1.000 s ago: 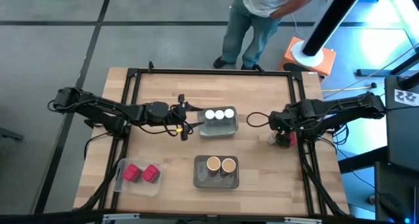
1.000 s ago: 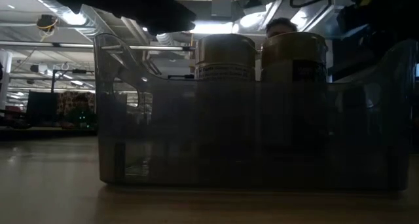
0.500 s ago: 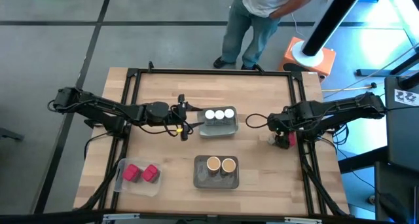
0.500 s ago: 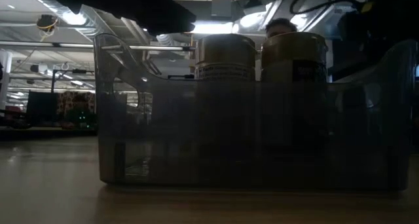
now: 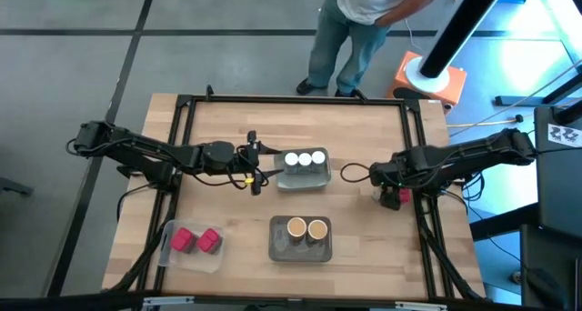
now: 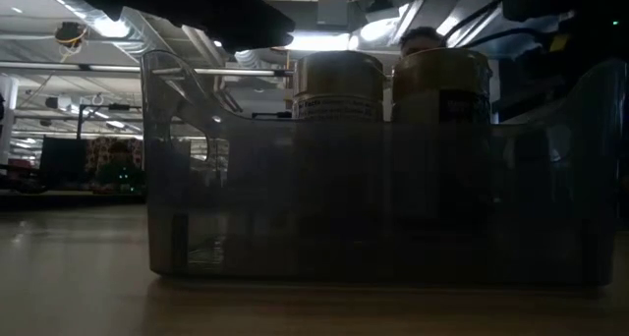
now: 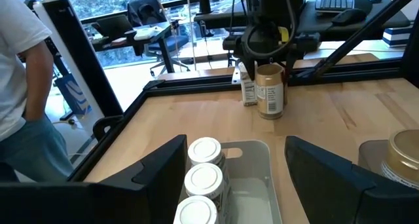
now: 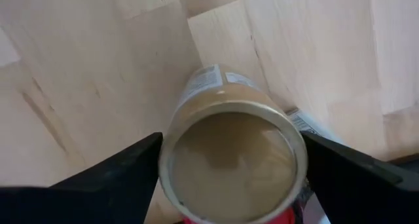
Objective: Sort spices by type
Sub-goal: Put the golden seasoning bottle into the black bin aligned with the other golden seasoning bottle
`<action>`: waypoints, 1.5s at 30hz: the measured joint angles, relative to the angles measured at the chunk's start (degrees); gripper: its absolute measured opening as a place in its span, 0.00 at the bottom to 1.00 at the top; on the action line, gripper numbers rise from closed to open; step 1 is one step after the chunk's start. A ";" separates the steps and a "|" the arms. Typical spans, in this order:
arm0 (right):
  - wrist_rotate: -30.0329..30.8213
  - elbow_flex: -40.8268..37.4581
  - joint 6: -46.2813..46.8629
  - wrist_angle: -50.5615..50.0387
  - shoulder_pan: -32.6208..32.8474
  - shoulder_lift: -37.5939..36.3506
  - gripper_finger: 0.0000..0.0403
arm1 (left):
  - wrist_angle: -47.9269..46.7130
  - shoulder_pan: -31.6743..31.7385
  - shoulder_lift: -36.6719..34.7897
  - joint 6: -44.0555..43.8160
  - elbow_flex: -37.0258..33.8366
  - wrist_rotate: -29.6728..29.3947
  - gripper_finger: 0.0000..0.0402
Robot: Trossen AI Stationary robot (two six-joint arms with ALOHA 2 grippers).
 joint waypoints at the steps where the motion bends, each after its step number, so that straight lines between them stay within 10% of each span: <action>1: 0.01 -0.33 0.02 0.40 0.00 0.02 0.85 | -0.01 0.00 0.00 0.00 0.00 0.00 0.60; 7: 0.31 -1.16 0.01 1.14 0.00 -0.02 0.69 | -0.01 0.00 0.00 0.00 0.00 0.00 0.60; 27: 2.03 18.41 -3.75 10.24 1.24 0.80 0.69 | -1.44 0.00 0.00 -0.67 0.04 0.00 0.60; 45: 7.04 40.46 -5.98 15.53 17.29 23.02 0.69 | -7.16 -4.92 0.00 -4.32 0.04 -0.02 0.60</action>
